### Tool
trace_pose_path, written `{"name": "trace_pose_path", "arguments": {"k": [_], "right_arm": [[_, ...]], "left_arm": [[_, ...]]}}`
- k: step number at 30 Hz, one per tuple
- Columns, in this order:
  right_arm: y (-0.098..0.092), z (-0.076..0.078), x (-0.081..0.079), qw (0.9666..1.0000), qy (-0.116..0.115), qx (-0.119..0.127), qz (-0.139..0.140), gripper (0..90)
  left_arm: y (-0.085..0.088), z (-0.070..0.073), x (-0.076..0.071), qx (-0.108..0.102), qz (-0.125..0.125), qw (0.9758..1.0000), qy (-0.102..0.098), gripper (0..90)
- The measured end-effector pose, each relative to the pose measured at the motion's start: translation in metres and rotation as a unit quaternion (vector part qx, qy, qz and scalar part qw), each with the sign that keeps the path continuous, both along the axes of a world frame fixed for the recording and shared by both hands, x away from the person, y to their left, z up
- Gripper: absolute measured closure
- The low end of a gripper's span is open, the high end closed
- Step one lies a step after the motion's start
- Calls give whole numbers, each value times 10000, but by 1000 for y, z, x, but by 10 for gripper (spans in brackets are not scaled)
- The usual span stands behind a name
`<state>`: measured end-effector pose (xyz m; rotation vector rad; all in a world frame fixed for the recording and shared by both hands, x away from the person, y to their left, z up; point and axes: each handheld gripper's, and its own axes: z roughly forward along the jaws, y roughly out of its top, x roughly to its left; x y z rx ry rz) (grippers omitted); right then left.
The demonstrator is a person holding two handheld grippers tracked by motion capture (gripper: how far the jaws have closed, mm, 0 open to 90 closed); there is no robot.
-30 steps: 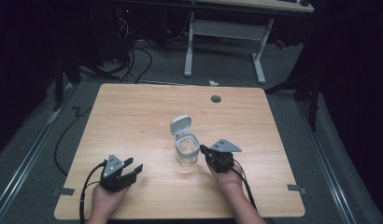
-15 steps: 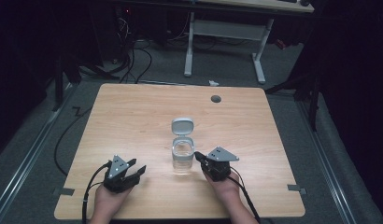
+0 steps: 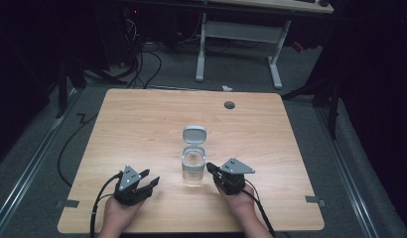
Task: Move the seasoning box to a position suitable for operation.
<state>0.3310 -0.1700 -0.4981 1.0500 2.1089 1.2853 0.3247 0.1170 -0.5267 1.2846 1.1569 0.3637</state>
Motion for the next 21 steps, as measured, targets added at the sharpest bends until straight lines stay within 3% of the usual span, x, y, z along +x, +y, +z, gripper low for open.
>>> {"name": "trace_pose_path", "arguments": {"k": [5, 8, 12, 16, 21], "right_arm": [[-4, -1, 0, 10000, 44, -23, -43, 863], [-9, -2, 0, 9999, 78, -16, -119, 846], [-18, -1, -1, 9995, 171, 16, -254, 816], [-29, 0, -1, 9988, 148, -28, -468, 812], [-39, 0, 5, 9971, 119, -45, -753, 820]], "left_arm": [[-6, -1, -3, 58, -36, 10000, -25, 514], [-11, 0, -5, -21, -51, 10000, -35, 536], [-22, -3, -10, -37, -226, 9997, -13, 545], [-32, -3, -12, 20, -335, 9994, -33, 555], [-43, 1, -13, -57, -418, 9991, -83, 589]]}}
